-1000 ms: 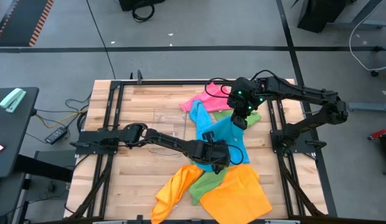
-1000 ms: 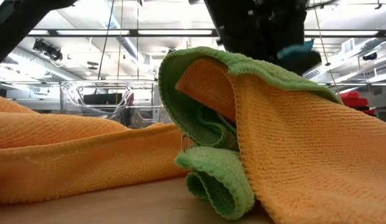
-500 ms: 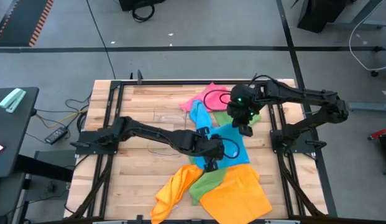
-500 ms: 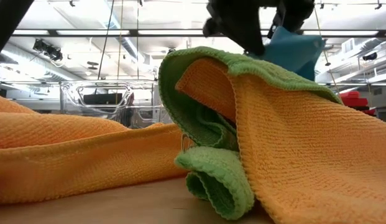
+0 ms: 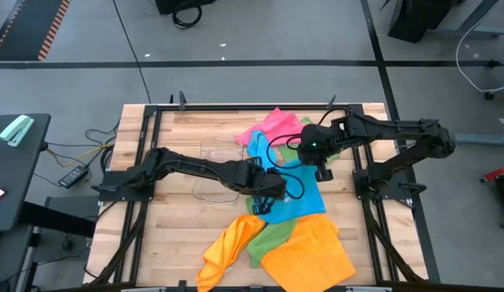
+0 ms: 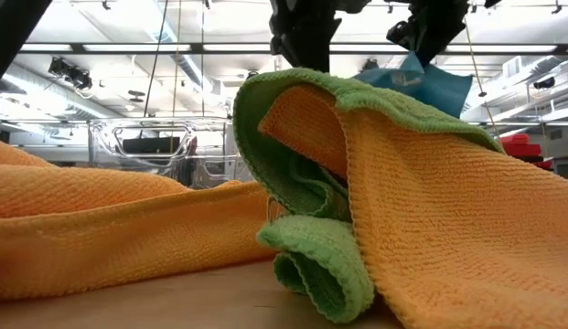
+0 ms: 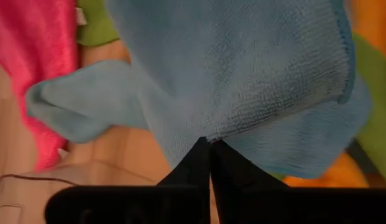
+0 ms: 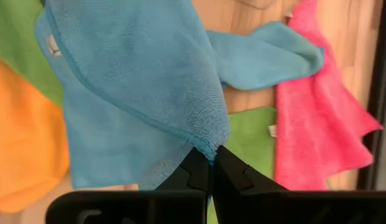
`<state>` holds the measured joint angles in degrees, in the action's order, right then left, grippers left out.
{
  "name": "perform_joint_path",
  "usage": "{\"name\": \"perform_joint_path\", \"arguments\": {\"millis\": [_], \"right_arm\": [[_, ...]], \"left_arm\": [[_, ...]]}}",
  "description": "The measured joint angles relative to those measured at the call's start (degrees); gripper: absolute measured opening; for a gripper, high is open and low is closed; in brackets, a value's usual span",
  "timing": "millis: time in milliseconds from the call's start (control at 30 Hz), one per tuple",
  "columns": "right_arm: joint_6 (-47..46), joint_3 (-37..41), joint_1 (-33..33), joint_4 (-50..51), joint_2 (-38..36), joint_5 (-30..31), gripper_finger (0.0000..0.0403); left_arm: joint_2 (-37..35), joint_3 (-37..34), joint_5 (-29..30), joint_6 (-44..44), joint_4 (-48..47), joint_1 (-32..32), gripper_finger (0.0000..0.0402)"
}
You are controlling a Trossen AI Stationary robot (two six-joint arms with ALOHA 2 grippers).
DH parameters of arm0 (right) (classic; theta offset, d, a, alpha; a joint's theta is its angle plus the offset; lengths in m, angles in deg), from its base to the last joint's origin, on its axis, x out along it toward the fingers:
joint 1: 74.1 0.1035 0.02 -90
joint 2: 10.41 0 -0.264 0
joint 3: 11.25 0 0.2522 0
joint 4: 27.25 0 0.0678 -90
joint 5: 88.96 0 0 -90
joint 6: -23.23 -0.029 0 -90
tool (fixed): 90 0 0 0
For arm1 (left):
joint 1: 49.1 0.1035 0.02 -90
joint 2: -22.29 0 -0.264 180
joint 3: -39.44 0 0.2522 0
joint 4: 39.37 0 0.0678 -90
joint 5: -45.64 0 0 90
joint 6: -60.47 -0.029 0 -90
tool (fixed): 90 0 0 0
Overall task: Fold microfiber towels
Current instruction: Fold the left blue towel
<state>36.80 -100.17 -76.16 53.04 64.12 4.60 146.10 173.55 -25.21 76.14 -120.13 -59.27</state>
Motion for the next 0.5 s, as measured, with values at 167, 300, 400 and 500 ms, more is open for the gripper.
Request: {"name": "perform_joint_path", "arguments": {"millis": [167,300,400,500], "right_arm": [[2.34,4.26,0.02,-2.93,-0.03,0.52,0.0012],[2.22,9.23,-0.11,-4.9,0.0,0.98,0.0012],[2.48,11.89,-0.41,-6.58,0.02,1.15,0.0012],[3.4,13.56,-0.22,-7.02,0.02,1.34,0.0012]], "left_arm": [[0.01,0.0,0.18,-3.69,-0.44,1.42,0.002],[0.03,-0.01,0.12,-5.99,-0.33,1.88,0.0028],[0.03,-0.01,-0.25,-8.11,-0.37,2.53,0.0016],[0.01,-2.26,-2.21,-9.89,2.09,3.18,0.0007]]}}
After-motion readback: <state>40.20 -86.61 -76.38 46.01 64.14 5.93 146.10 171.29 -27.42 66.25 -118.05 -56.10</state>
